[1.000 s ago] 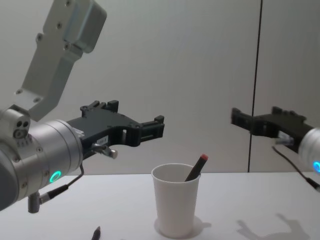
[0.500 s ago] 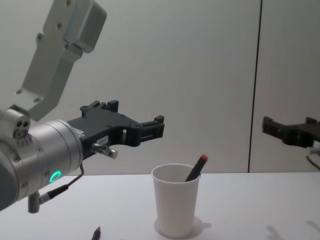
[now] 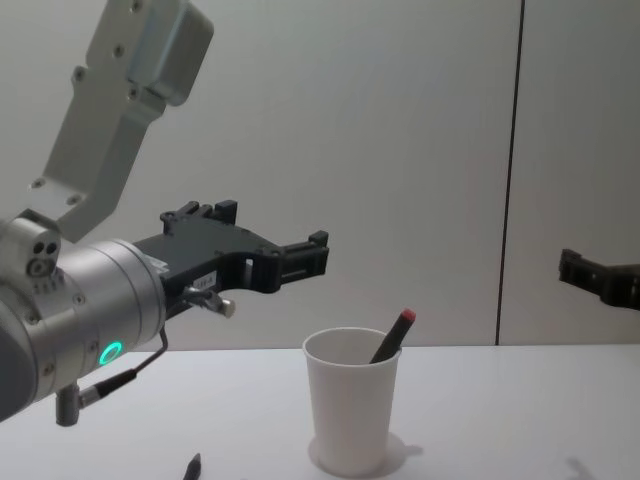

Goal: Place the pen into the pen holder.

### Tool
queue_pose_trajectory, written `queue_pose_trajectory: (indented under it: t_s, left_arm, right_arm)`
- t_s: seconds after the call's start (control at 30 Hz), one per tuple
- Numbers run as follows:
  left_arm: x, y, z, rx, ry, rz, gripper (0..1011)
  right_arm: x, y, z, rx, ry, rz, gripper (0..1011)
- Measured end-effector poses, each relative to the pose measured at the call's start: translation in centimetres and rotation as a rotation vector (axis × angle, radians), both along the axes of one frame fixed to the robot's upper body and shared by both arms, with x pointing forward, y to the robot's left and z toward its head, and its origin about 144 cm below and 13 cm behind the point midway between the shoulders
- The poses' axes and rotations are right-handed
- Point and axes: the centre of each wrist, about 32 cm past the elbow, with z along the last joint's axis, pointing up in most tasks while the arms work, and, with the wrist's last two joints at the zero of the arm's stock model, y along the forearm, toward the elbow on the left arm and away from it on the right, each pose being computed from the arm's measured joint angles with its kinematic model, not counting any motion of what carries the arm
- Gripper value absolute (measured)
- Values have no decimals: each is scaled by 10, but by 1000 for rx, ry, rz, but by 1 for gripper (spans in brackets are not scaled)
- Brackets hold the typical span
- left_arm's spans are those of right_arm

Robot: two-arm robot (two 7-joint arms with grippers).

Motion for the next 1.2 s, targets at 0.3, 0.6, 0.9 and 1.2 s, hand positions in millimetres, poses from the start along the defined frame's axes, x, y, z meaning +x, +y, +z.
queue_pose_trajectory:
  t_s: [0.3,0.6,0.9,1.2]
  left_arm:
    - [0,2,-1,-5,16,5,1000]
    - [-2,7,-2,-27,90,32,1000]
    - [-2,14,-6,-58,188,73,1000]
    - [0,21,-16,-86,295,111,1000]
  right_arm:
    - [-3,-3,-1,0,7,-10,1001]
    - [-4,-4,-1,0,11,-16,1001]
    - [-5,-5,-1,0,13,-18,1001]
    - [-5,-5,-1,1,13,-20,1001]
